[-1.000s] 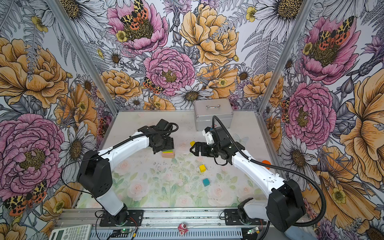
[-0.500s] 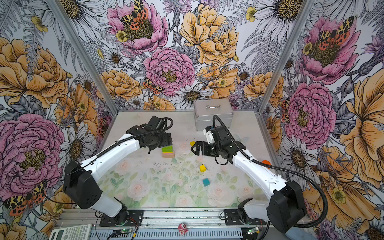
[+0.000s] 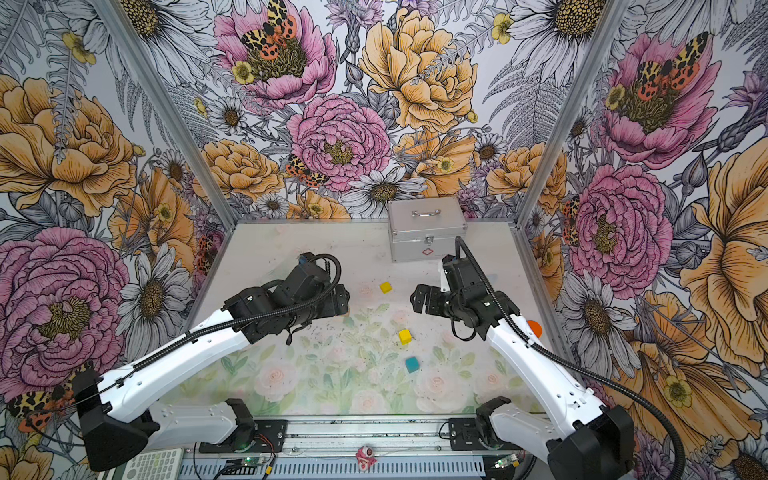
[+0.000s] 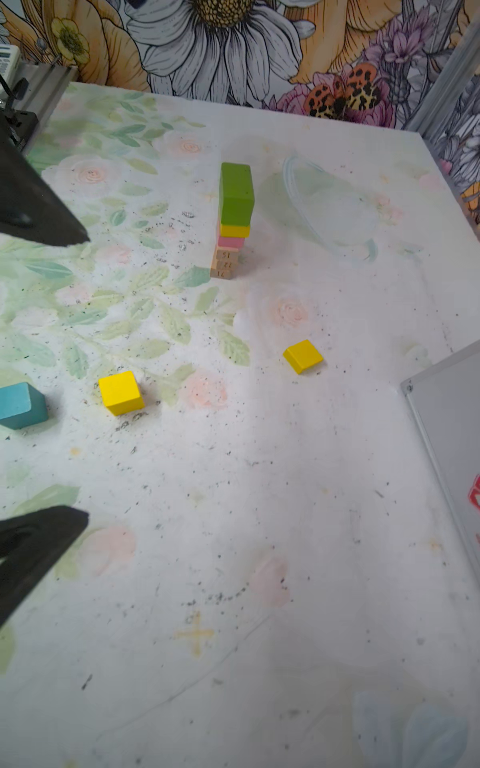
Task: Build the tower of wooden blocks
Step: 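Draw the left arm back and swing it toward the small yellow cube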
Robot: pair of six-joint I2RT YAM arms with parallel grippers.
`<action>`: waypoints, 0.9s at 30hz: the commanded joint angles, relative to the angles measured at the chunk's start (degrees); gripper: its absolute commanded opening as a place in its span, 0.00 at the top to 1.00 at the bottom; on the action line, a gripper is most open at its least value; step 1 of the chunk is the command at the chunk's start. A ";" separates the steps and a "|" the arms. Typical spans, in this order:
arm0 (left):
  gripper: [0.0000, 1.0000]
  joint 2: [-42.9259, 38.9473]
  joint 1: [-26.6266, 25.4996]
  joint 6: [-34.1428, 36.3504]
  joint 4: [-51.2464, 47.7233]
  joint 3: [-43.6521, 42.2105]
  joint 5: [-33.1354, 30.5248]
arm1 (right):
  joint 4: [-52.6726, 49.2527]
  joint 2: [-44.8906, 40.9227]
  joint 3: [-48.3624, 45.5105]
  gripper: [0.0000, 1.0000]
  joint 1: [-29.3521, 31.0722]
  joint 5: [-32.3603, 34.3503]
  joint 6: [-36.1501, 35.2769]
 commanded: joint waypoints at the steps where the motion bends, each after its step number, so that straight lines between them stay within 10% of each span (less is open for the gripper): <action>1: 0.05 -1.84 -5.55 -5.46 1.16 -2.91 -7.77 | -3.39 -3.75 -1.29 0.00 -0.44 4.80 2.18; 14: 0.04 3.91 -26.90 -12.59 6.26 -9.28 -15.25 | -11.84 -15.35 -4.92 0.00 -0.38 9.80 6.88; 27: 0.05 14.29 -15.64 5.06 11.17 -1.46 -3.83 | -8.75 -10.56 -4.54 0.00 -5.70 12.16 4.18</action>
